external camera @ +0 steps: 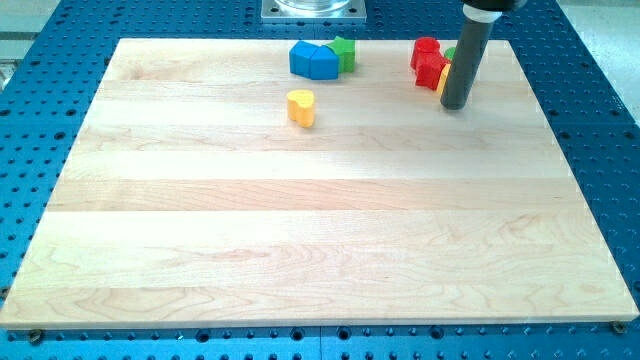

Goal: Push the heart into the red star

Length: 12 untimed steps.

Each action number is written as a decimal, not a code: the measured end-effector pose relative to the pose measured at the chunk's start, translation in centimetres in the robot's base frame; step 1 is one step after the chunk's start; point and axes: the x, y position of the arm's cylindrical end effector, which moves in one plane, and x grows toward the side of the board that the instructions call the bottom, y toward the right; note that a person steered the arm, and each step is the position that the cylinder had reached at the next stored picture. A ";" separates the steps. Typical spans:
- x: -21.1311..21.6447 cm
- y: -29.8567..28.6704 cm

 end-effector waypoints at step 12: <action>-4.0 -15.5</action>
